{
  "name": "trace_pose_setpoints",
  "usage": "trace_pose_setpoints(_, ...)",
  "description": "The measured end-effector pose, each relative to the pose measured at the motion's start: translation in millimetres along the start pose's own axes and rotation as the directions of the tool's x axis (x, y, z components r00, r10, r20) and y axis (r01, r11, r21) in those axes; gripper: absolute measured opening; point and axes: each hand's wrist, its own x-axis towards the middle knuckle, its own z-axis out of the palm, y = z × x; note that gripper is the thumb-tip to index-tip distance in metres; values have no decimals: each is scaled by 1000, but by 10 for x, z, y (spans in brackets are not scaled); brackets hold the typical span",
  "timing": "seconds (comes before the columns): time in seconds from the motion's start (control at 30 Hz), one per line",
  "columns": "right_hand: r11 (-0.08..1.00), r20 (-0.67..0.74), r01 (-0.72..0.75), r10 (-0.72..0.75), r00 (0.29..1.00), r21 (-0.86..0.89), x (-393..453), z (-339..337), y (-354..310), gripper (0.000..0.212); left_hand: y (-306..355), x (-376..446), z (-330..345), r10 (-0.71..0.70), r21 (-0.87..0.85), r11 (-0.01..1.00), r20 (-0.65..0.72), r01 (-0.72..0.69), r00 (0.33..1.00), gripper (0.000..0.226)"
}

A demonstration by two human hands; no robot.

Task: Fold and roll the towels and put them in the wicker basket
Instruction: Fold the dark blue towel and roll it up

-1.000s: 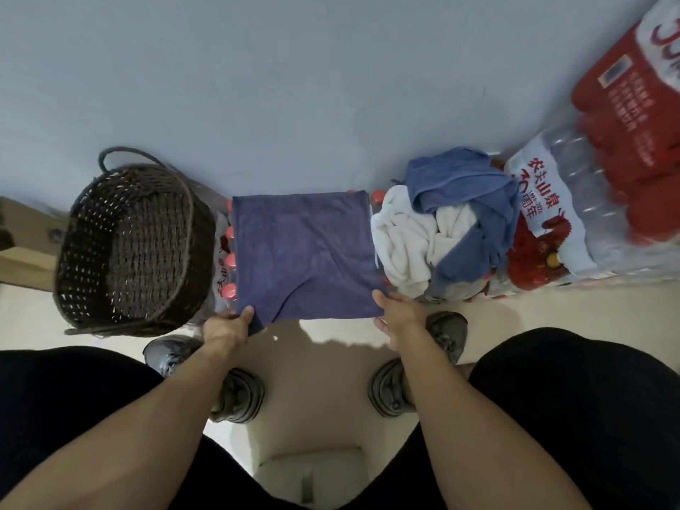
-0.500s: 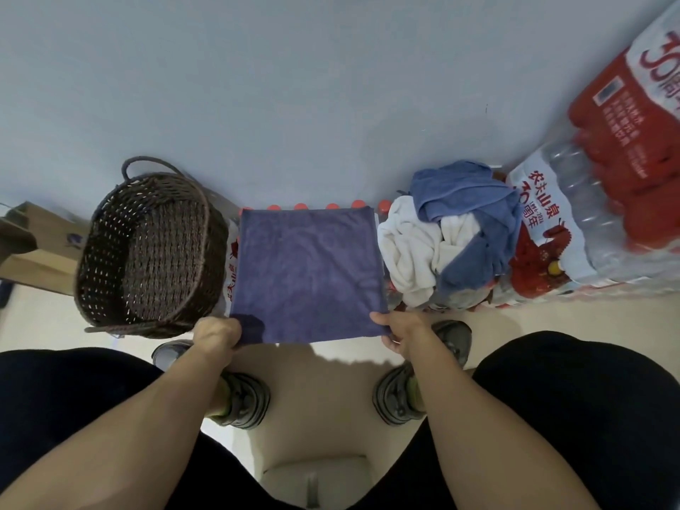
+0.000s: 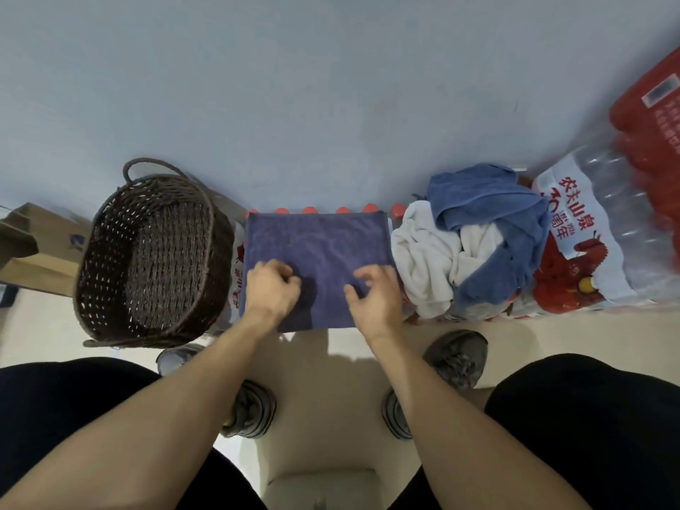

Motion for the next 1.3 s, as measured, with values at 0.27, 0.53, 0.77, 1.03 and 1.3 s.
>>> trace_pose_setpoints(0.27,954,236,202,-149,960,-221,779,304,-43,62,-134,841,-59,271,266,917,131,-298,953,63)
trace_pose_setpoints(0.53,836,111,131,-85,990,-533,1051,454,321,68,-434,874,191,289,357,879,131,-317,948,73)
trace_pose_setpoints(0.77,910,203,125,-47,978,-394,1254,220,82,71,-383,1021,132,193,337,906,210,-256,958,77)
trace_pose_setpoints(1.03,999,-98,-41,40,994,-14,740,-165,-268,26,359,456,73,360,385,820,230,-424,904,48)
trace_pose_setpoints(1.3,681,-52,-635,696,716,365,-416,-184,562,25,389,-382,609,442,284,697,553,-659,706,55)
